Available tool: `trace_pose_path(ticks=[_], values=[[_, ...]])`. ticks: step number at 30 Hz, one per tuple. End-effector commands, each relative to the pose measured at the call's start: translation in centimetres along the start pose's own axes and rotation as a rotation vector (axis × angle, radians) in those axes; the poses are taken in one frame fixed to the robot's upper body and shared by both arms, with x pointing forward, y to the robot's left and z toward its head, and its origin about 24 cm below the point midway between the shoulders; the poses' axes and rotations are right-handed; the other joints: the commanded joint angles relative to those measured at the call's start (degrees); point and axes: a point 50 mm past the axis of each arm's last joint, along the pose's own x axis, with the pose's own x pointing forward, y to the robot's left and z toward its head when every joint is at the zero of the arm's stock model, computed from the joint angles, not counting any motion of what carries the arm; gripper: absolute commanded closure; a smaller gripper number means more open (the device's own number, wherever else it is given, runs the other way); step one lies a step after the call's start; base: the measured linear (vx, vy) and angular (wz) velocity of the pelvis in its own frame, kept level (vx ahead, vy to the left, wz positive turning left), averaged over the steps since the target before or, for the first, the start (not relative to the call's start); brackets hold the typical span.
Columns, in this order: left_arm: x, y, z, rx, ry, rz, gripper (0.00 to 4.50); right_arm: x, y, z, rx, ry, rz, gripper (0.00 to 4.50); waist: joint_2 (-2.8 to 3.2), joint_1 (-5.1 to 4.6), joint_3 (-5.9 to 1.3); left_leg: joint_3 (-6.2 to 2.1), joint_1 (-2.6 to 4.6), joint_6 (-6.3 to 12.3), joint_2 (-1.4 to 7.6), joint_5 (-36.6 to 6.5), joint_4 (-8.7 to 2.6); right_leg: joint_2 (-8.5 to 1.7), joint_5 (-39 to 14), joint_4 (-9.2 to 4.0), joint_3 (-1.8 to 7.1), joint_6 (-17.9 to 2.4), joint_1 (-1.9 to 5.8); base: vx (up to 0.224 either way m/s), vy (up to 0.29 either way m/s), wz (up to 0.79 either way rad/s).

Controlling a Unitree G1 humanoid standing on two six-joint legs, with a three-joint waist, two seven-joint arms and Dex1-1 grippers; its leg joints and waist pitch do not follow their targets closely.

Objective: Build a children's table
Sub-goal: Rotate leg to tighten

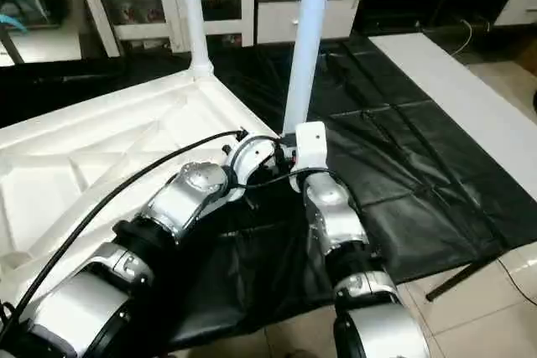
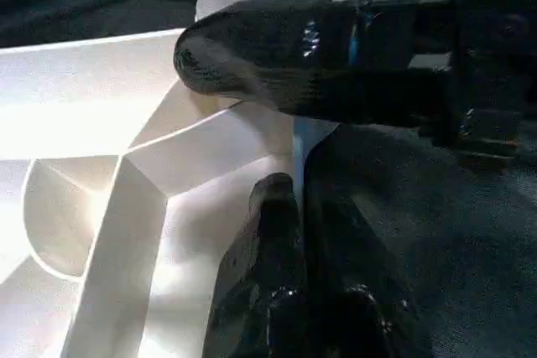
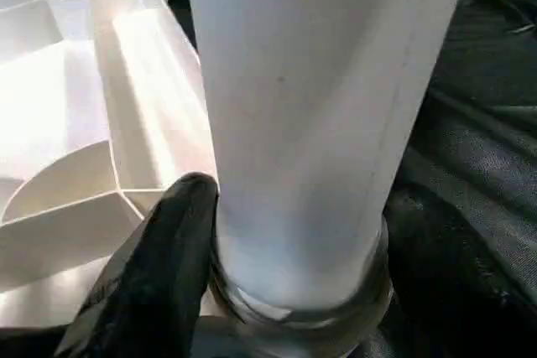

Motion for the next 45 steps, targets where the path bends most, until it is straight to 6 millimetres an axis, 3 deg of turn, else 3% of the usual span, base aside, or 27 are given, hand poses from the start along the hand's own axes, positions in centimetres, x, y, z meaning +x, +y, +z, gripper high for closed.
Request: trace_pose_path(ticks=[1,4,5,7,8,10,13,14,16,18,20,21,23,25,29,33,34,37,41,42,45], values=[[-0.2,1.1,0.4,-0.006,-0.059,0.109,4.50,0.2,1.9,0.2,-0.034,-0.037,0.097,1.87,-0.92,0.40,-4.17,-1.00,0.57,8.15,2.67,-4.1,-3.60,-2.49,-5.5,-3.17,1.92,-15.1,3.03,0.000,0.000,0.00],[-0.3,1.2,0.1,0.000,-0.051,0.100,4.50,0.0,1.8,0.5,-0.021,-0.057,0.141,1.87,-0.87,0.48,-4.07,-1.07,0.71,6.94,2.84,-6.0,-3.83,-2.39,-7.8,-3.34,1.94,-14.4,3.01,0.000,0.000,0.00],[-0.4,1.4,-0.3,0.001,-0.040,0.085,4.50,-0.5,1.5,1.3,0.000,-0.121,0.219,1.52,-0.83,0.50,-4.07,-1.02,0.70,7.05,2.80,-6.2,-3.80,-2.42,-7.5,-3.32,1.98,-14.3,3.08,0.000,0.000,0.00],[-0.6,1.5,-0.5,0.008,-0.041,0.078,4.50,-0.8,1.0,1.7,0.004,-0.160,0.232,1.31,-0.86,0.83,-4.21,-1.07,0.65,7.66,2.90,-4.8,-3.67,-2.47,-5.4,-3.04,2.02,-14.4,3.19,0.000,0.000,0.00],[-0.7,1.6,-0.6,0.014,-0.043,0.068,4.50,-1.0,0.7,1.9,0.017,-0.176,0.246,1.17,-0.94,1.18,-4.22,-0.96,0.44,8.88,2.80,-3.4,-3.51,-2.51,-3.2,-2.77,2.04,-14.8,3.30,0.000,0.000,0.00],[-0.8,1.6,-0.7,0.024,-0.044,0.053,4.50,-1.2,0.3,2.1,-0.012,-0.190,0.247,0.95,-1.03,0.74,-4.22,-1.23,-0.11,9.20,2.79,-3.3,-3.58,-2.63,-3.9,-2.74,1.87,-14.0,3.57,0.000,0.000,0.00],[-1.2,1.4,-1.1,0.068,-0.046,-0.048,4.50,-1.8,-1.1,2.7,-0.061,-0.216,0.275,0.71,-0.93,0.53,-4.05,-1.00,0.42,8.75,2.76,-5.4,-3.53,-2.44,-7.2,-3.31,1.92,-14.3,3.01,0.000,0.000,0.00],[-1.8,1.3,-1.8,0.099,-0.013,-0.122,4.50,-2.3,-1.6,2.6,-0.155,-0.181,0.348,0.63,-0.54,0.62,-3.98,-0.97,0.55,8.00,2.87,-6.2,-3.65,-2.38,-8.3,-3.44,1.93,-14.4,2.93,0.000,0.000,0.00],[-2.1,1.2,-2.2,0.114,0.007,-0.171,4.50,-2.7,-1.9,2.4,-0.220,-0.157,0.391,0.40,-0.53,0.99,-3.78,-1.03,0.68,6.81,3.18,-7.9,-3.87,-2.31,-10.1,-3.49,1.95,-14.2,2.82,0.000,0.000,0.00],[-3.3,0.8,-3.4,0.187,0.046,-0.336,4.50,-3.8,-2.7,2.1,-0.290,-0.105,0.509,0.27,-0.40,1.50,-3.67,-1.03,0.82,6.33,3.23,-9.3,-4.03,-2.32,-11.0,-3.62,2.10,-13.9,2.82,0.000,0.000,0.00],[-4.0,0.5,-4.1,0.228,0.071,-0.415,4.50,-4.4,-3.1,2.0,-0.323,-0.079,0.564,0.08,-0.23,1.46,-3.66,-1.07,1.11,4.97,3.42,-10.8,-4.29,-2.28,-12.0,-3.70,2.13,-13.7,2.52,0.000,0.000,0.00],[-4.0,0.5,-4.1,0.228,0.071,-0.415,4.50,-4.4,-3.1,2.0,-0.323,-0.079,0.564,0.08,-0.27,1.50,-3.69,-1.06,1.19,4.83,3.32,-11.0,-4.25,-2.19,-11.8,-3.71,2.16,-13.7,2.48,0.000,0.000,0.00],[-5.1,0.2,-4.7,0.267,0.071,-0.533,4.50,-6.0,-3.6,1.5,-0.356,-0.007,0.721,0.08,-0.31,1.61,-3.65,-1.17,1.14,4.43,3.54,-11.2,-4.42,-2.25,-10.6,-3.42,2.25,-13.7,2.74,0.000,0.000,0.00],[-5.8,-0.1,-4.9,0.267,0.068,-0.613,4.50,-7.3,-3.8,1.1,-0.367,0.052,0.853,0.08,-0.28,1.61,-3.56,-1.03,1.34,4.64,3.60,-11.4,-4.49,-2.27,-9.7,-3.46,2.34,-14.2,2.61,0.000,0.000,0.00],[-6.8,-0.4,-5.3,0.275,0.116,-0.711,4.50,-8.7,-3.9,0.7,-0.343,0.115,0.981,0.08,-0.46,1.85,-3.59,-1.13,1.02,5.65,3.70,-9.4,-4.46,-2.49,-7.4,-3.05,2.39,-15.1,3.02,0.000,0.000,0.00],[-7.1,-0.5,-5.3,0.293,0.127,-0.747,4.50,-8.9,-3.7,0.5,-0.331,0.132,1.019,0.08,-0.50,1.86,-3.23,-1.11,1.14,3.57,3.64,-12.9,-4.73,-2.62,-14.3,-3.83,2.46,-13.8,2.62,0.000,0.000,0.00],[-7.0,-0.5,-5.2,0.300,0.123,-0.740,4.50,-8.7,-3.6,0.5,-0.350,0.125,1.003,0.08,-0.41,1.94,-3.16,-1.12,1.53,2.02,3.67,-14.7,-4.85,-2.61,-16.9,-4.16,2.53,-13.0,2.28,0.000,0.000,0.00],[-7.1,-0.4,-5.1,0.305,0.124,-0.742,4.50,-8.5,-3.4,0.5,-0.357,0.130,1.008,0.08,-0.44,1.91,-3.34,-1.29,1.39,1.12,3.60,-14.6,-4.96,-2.56,-16.5,-4.03,2.53,-12.3,2.48,0.000,0.000,0.00],[-7.2,-0.5,-5.0,0.307,0.127,-0.745,4.50,-8.5,-3.5,0.4,-0.354,0.153,1.029,0.08,-0.43,1.97,-3.61,-1.24,1.22,2.03,3.54,-11.4,-4.74,-2.49,-11.6,-3.44,2.48,-13.2,2.75,0.000,0.000,0.00],[-7.2,-0.5,-5.0,0.307,0.130,-0.748,4.50,-8.6,-3.6,0.3,-0.352,0.166,1.034,0.24,-0.67,1.96,-3.62,-1.12,1.17,2.59,3.48,-10.4,-4.60,-2.43,-10.2,-3.33,2.49,-13.6,2.76,0.000,0.000,0.00],[-7.3,-0.5,-5.0,0.307,0.133,-0.751,4.50,-8.6,-3.7,0.0,-0.352,0.187,1.045,0.46,-0.60,2.18,-3.67,-1.07,1.09,3.54,3.47,-9.2,-4.43,-2.57,-9.5,-3.22,2.46,-14.2,2.92,0.000,0.000,0.00]])
